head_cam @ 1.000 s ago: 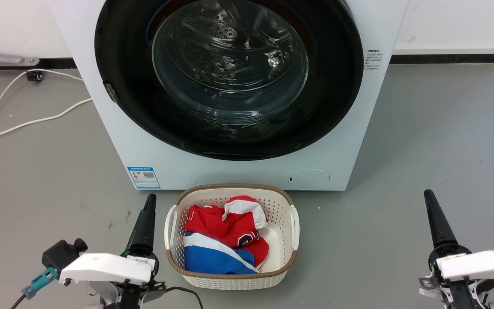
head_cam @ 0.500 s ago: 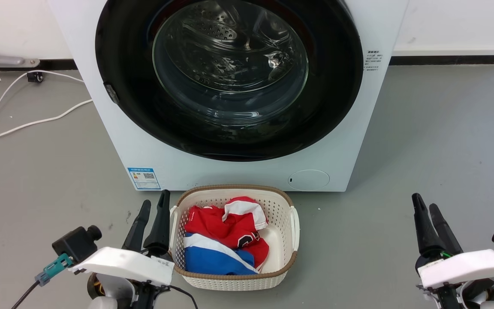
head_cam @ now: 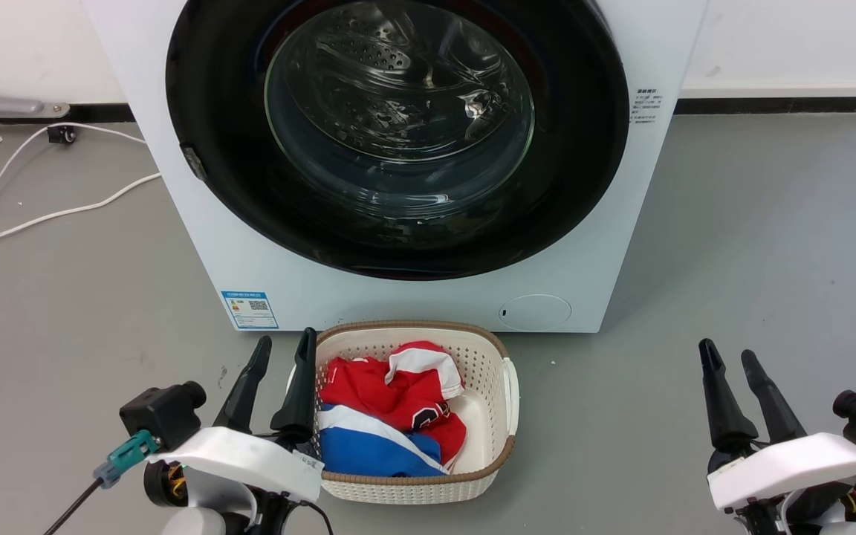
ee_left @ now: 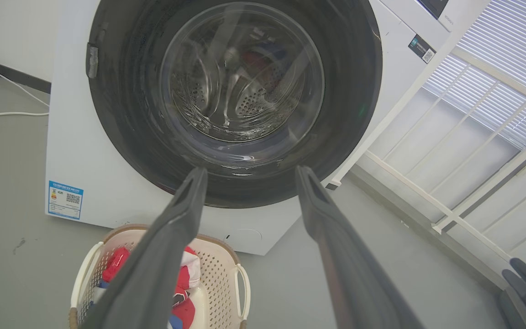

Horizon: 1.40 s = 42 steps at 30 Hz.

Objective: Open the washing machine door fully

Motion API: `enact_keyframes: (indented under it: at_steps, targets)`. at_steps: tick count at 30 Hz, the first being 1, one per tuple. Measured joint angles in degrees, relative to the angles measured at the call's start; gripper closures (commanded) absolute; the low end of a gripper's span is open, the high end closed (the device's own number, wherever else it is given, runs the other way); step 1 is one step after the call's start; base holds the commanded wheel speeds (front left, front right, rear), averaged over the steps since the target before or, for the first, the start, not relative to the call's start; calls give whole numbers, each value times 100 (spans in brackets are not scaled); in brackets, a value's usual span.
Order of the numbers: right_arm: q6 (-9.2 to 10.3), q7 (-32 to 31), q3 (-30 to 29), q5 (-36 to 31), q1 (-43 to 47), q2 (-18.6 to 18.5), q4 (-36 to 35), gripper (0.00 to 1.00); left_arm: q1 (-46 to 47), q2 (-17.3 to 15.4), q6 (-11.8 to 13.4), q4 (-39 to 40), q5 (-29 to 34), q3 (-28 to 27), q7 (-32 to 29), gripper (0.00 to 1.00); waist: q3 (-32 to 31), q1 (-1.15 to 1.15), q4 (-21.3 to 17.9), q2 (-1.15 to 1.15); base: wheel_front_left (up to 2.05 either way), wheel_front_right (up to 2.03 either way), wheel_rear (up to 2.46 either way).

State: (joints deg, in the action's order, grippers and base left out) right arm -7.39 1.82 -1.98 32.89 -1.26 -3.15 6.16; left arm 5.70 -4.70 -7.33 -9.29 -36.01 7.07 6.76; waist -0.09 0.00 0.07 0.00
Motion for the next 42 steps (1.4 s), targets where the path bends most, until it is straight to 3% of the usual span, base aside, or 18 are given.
enact_keyframes:
  at_steps: [14,42]
  targets:
    - [-1,65,2,-979,49,13,-124,0,55,-14,1,-68,916,226,208,0,-25,0,12,0,0,0,0]
    - [-2,69,-2,-2288,138,15,-259,0,137,1,129,-367,2256,318,561,0,-40,0,26,0,0,0,0]
